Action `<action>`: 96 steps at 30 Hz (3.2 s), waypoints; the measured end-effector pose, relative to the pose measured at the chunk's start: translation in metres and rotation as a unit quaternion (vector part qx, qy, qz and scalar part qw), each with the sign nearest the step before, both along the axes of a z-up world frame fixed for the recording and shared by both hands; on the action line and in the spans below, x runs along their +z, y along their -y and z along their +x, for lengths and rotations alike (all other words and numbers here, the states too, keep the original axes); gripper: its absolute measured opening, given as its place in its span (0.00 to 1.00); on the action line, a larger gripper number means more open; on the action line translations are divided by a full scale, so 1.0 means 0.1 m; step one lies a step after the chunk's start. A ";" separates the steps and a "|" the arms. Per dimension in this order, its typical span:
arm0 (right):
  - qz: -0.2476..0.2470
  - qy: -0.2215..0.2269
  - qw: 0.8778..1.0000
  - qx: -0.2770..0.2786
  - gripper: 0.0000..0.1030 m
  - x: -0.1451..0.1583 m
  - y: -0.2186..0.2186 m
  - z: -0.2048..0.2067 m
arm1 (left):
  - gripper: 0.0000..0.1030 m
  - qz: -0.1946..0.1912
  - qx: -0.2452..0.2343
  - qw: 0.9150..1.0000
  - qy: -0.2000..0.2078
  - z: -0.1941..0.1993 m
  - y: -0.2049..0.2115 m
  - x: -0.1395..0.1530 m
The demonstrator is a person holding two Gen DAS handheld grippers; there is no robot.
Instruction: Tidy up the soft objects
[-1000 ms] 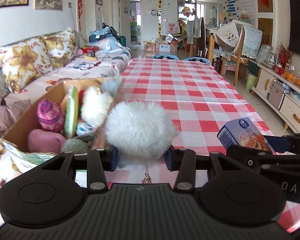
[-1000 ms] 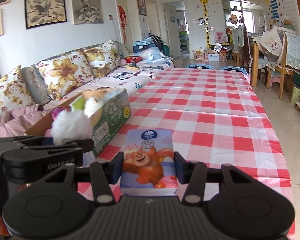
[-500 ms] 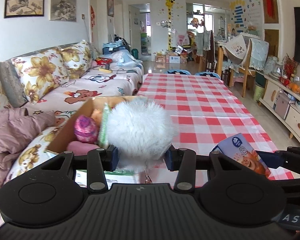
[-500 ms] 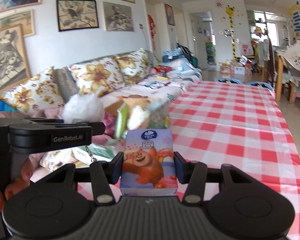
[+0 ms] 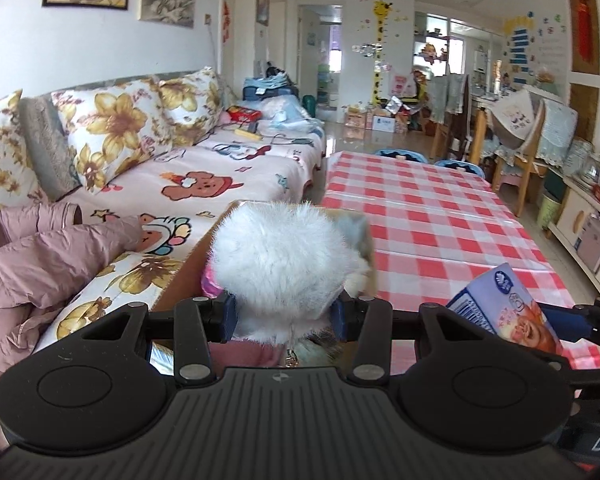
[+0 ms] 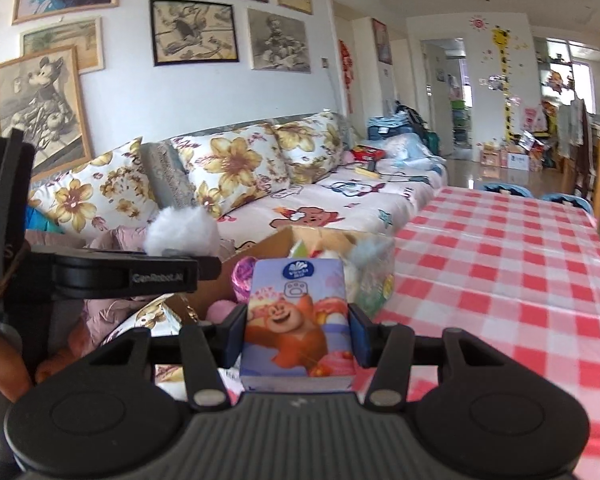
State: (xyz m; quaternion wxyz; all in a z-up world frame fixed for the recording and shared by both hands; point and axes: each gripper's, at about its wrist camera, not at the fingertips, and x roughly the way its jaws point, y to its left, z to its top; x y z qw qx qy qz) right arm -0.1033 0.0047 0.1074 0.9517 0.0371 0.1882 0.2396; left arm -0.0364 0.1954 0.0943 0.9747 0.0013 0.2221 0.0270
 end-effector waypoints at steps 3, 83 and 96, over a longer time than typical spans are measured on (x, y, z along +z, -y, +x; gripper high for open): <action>0.008 -0.011 1.000 0.013 0.49 -0.08 -0.13 0.28 | 0.52 -0.013 0.012 1.000 -0.009 0.24 -0.11 -0.06; -0.033 -0.030 0.989 -0.141 0.99 -0.02 -0.27 -0.70 | 1.00 0.009 -0.020 1.000 -0.007 -1.20 -0.17 -0.05; -0.032 -0.031 0.989 -0.142 0.99 -0.06 -0.29 -0.72 | 1.00 0.008 -0.008 1.000 -0.004 -1.23 -0.16 -0.09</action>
